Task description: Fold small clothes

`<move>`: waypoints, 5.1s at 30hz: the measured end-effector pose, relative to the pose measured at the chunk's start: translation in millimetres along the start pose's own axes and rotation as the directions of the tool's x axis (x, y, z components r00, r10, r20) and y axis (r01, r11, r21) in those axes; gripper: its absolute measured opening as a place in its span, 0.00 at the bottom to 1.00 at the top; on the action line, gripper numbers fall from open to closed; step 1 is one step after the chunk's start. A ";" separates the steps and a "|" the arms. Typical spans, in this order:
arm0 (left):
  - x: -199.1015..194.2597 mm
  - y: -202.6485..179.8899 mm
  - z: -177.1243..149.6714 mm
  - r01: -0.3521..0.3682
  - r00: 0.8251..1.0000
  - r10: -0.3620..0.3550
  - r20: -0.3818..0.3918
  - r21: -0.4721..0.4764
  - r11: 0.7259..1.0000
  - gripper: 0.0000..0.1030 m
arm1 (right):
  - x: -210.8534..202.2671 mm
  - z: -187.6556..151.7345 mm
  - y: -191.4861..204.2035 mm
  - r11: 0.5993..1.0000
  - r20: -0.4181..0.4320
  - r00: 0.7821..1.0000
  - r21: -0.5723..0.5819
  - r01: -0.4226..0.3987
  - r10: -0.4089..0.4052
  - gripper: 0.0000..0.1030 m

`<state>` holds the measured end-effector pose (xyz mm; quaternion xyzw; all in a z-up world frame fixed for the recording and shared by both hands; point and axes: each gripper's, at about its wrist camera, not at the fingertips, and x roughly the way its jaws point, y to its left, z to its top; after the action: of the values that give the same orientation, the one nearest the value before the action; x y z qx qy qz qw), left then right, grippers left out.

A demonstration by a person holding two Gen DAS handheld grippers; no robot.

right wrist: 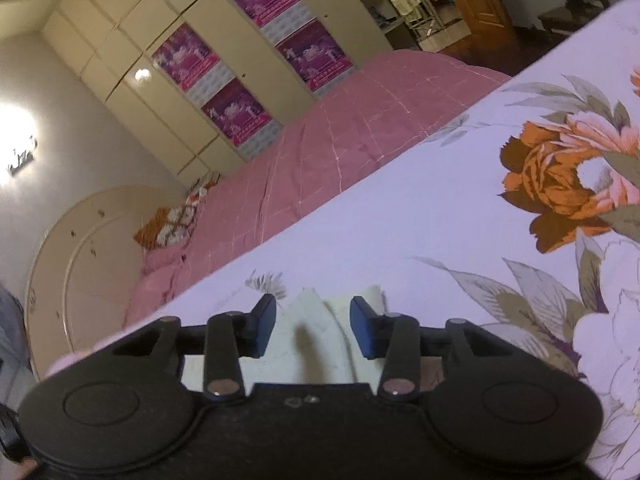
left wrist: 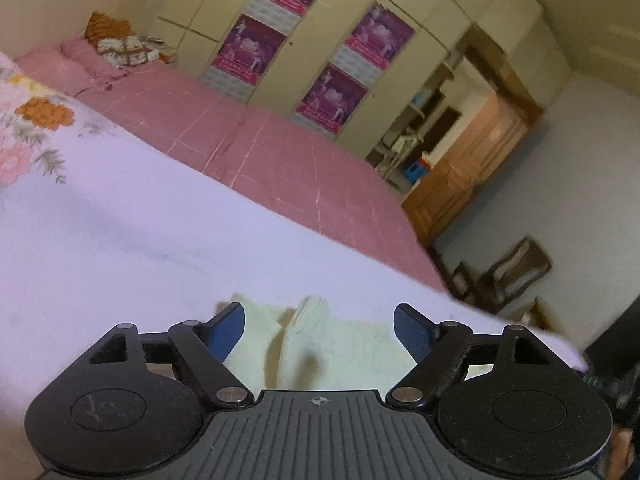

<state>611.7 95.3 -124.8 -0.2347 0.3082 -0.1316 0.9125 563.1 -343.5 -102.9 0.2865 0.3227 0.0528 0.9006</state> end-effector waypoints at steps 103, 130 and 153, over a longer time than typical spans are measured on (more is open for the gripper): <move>-106.1 -150.3 -124.4 -0.253 0.958 0.287 -0.010 0.442 0.860 0.80 | -59.3 -180.4 122.1 0.828 -0.025 0.992 -0.553 0.088 -0.122 0.43; -167.4 -112.1 -144.5 -0.332 0.936 0.349 0.032 0.401 0.854 0.80 | -120.2 -197.9 67.4 0.778 0.082 0.972 -0.586 0.227 -0.222 0.44; -173.8 -126.4 -161.0 -0.299 0.948 0.318 0.003 0.353 0.887 0.80 | -124.0 -197.9 82.7 0.825 0.050 0.985 -0.540 0.166 -0.165 0.40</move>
<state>364.3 -1.8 -86.0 -0.0135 0.3382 -0.0439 0.9399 352.0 -214.1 -113.4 -0.0087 0.3178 0.0634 0.9460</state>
